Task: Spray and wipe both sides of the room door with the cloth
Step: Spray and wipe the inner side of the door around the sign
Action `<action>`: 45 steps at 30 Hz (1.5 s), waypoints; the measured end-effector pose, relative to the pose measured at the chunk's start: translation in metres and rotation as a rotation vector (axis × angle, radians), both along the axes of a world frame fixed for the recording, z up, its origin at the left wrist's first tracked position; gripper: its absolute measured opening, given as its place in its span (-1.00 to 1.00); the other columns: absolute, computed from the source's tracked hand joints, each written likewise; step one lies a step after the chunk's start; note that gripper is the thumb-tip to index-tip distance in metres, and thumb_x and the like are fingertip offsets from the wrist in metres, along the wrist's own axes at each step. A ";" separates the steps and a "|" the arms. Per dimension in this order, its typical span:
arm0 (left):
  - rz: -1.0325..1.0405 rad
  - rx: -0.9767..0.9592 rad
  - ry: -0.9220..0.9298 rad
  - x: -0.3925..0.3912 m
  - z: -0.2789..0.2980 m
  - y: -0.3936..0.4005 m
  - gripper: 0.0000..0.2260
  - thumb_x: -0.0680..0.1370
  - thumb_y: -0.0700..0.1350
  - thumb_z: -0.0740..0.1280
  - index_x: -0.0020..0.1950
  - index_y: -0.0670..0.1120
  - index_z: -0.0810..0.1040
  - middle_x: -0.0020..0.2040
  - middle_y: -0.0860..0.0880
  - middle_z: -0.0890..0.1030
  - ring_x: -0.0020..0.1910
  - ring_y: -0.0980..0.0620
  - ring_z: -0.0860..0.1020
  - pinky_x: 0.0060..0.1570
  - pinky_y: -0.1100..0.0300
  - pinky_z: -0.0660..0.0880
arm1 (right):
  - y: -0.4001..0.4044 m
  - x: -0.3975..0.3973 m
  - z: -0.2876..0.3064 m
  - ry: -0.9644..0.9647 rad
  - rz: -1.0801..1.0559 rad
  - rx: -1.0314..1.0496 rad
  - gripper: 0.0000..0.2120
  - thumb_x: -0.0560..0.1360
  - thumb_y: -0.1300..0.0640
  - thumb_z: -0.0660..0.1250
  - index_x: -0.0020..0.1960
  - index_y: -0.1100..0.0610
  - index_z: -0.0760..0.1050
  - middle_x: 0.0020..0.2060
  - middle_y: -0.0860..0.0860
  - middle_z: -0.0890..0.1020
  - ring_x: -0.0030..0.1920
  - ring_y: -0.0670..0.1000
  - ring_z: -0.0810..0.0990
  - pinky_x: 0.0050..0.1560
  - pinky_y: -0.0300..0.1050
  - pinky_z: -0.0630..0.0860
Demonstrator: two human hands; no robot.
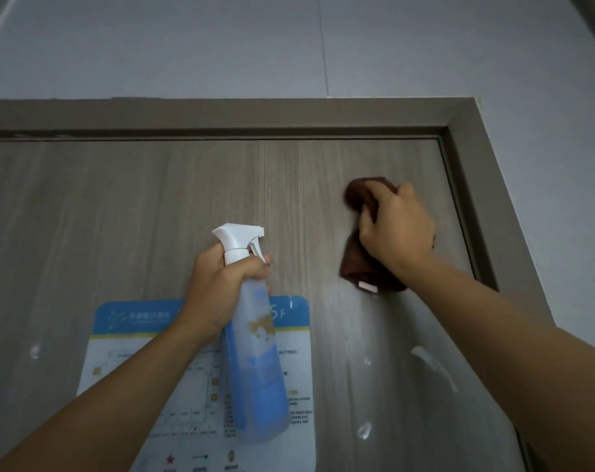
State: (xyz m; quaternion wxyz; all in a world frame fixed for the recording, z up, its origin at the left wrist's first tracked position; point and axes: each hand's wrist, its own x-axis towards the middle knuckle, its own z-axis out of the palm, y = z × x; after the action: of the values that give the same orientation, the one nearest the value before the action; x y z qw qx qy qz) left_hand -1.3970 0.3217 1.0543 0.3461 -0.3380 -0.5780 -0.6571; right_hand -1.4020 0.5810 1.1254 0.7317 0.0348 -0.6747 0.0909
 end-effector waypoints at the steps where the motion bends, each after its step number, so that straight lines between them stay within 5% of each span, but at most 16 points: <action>1: 0.004 0.000 0.000 -0.001 0.000 0.000 -0.68 0.26 -0.18 0.45 -0.03 -0.26 0.67 -0.10 -0.23 0.74 -0.29 -0.13 0.66 -0.23 0.02 0.59 | -0.006 -0.001 -0.012 0.009 0.008 0.081 -0.56 0.57 0.01 0.33 0.44 -0.01 0.45 0.11 0.19 0.51 -0.01 0.27 0.57 -0.09 0.02 0.47; 5: 0.017 -0.005 0.002 -0.001 0.000 0.000 -0.65 0.27 -0.17 0.46 0.00 -0.29 0.67 -0.14 -0.32 0.70 -0.31 -0.14 0.65 -0.24 0.03 0.59 | 0.005 0.005 -0.047 -0.096 -0.115 0.762 -0.50 0.53 -0.03 0.33 0.46 0.00 0.47 0.00 0.12 0.52 -0.10 0.16 0.52 -0.17 0.03 0.48; 7: 0.002 -0.007 -0.002 0.002 0.001 0.000 -0.64 0.27 -0.18 0.46 0.02 -0.31 0.66 -0.08 -0.33 0.71 -0.33 -0.12 0.66 -0.31 0.08 0.61 | 0.017 0.017 -0.034 -0.134 -0.232 0.857 -0.53 0.57 -0.05 0.30 0.46 -0.02 0.46 0.03 0.12 0.54 -0.10 0.16 0.52 -0.15 0.05 0.49; 9: -0.013 -0.014 -0.026 0.006 0.003 0.001 -0.62 0.26 -0.18 0.46 0.03 -0.31 0.65 -0.08 -0.30 0.71 -0.35 -0.09 0.65 -0.34 0.12 0.61 | 0.023 0.030 -0.022 -0.126 -0.275 0.739 -0.56 0.58 -0.03 0.29 0.44 -0.02 0.47 0.04 0.16 0.55 -0.07 0.22 0.55 -0.12 0.07 0.48; 13: -0.039 -0.148 -0.063 0.023 0.006 0.008 -0.73 0.24 -0.20 0.45 -0.08 -0.19 0.69 -0.06 -0.27 0.68 -0.27 -0.12 0.62 -0.21 0.07 0.56 | 0.034 0.051 -0.020 -0.091 -0.034 0.343 -0.54 0.58 -0.01 0.32 0.47 -0.02 0.44 0.07 0.15 0.54 -0.01 0.24 0.56 -0.09 0.07 0.54; 21: -0.034 -0.356 -0.026 0.055 -0.043 0.084 -0.66 0.17 -0.11 0.49 -0.10 -0.19 0.64 -0.26 -0.10 0.64 -0.26 0.02 0.58 -0.22 0.06 0.50 | 0.069 0.061 -0.068 -0.040 -0.022 0.219 -0.52 0.57 0.00 0.37 0.47 0.00 0.42 0.06 0.13 0.54 0.00 0.17 0.53 -0.11 0.05 0.56; 25: 0.110 -0.326 -0.019 0.047 -0.062 0.094 -0.71 0.25 -0.12 0.52 -0.06 -0.11 0.63 -0.37 0.11 0.56 -0.40 0.18 0.50 -0.40 0.26 0.42 | 0.084 0.059 -0.087 -0.063 0.109 0.051 -0.52 0.57 -0.01 0.38 0.48 -0.05 0.44 0.07 0.09 0.55 0.01 0.13 0.57 -0.03 0.05 0.59; 28: 0.122 -0.284 -0.020 0.042 -0.067 0.093 -0.80 0.33 -0.25 0.54 -0.09 -0.14 0.63 -0.39 0.09 0.58 -0.40 0.20 0.52 -0.40 0.28 0.43 | 0.091 0.059 -0.097 -0.089 0.116 0.035 -0.52 0.57 -0.01 0.38 0.48 -0.05 0.45 0.07 0.09 0.56 0.01 0.13 0.57 -0.02 0.04 0.59; 31: 0.081 -0.280 -0.028 0.045 -0.068 0.094 -0.73 0.23 -0.13 0.49 -0.11 -0.15 0.65 -0.26 -0.07 0.67 -0.31 0.14 0.58 -0.30 0.20 0.49 | 0.095 0.058 -0.099 -0.090 0.109 0.040 -0.52 0.57 -0.01 0.39 0.47 -0.06 0.46 0.06 0.09 0.56 0.01 0.13 0.57 -0.03 0.05 0.59; 41: 0.047 -0.339 -0.006 0.037 -0.074 0.077 -0.81 0.28 -0.18 0.49 -0.12 -0.11 0.65 -0.31 0.08 0.65 -0.31 0.12 0.60 -0.29 0.21 0.50 | 0.105 0.050 -0.090 -0.120 0.096 0.105 -0.48 0.55 -0.03 0.41 0.48 -0.03 0.44 0.05 0.09 0.57 -0.01 0.13 0.57 -0.04 0.04 0.59; 45: 0.021 -0.321 -0.030 0.031 -0.069 0.057 -0.69 0.23 -0.17 0.46 -0.04 -0.17 0.68 -0.10 -0.18 0.71 -0.14 -0.05 0.68 -0.05 0.01 0.58 | 0.104 0.045 -0.078 -0.122 0.110 0.165 -0.48 0.52 -0.01 0.47 0.46 0.00 0.48 0.10 0.10 0.62 0.02 0.13 0.60 0.01 0.02 0.58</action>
State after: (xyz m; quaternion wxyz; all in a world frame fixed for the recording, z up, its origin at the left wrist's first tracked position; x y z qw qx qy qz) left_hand -1.3662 0.3789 0.9858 0.2862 -0.3730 -0.6841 -0.5576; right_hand -1.3573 0.6847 1.0478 0.6779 0.1261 -0.7201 0.0771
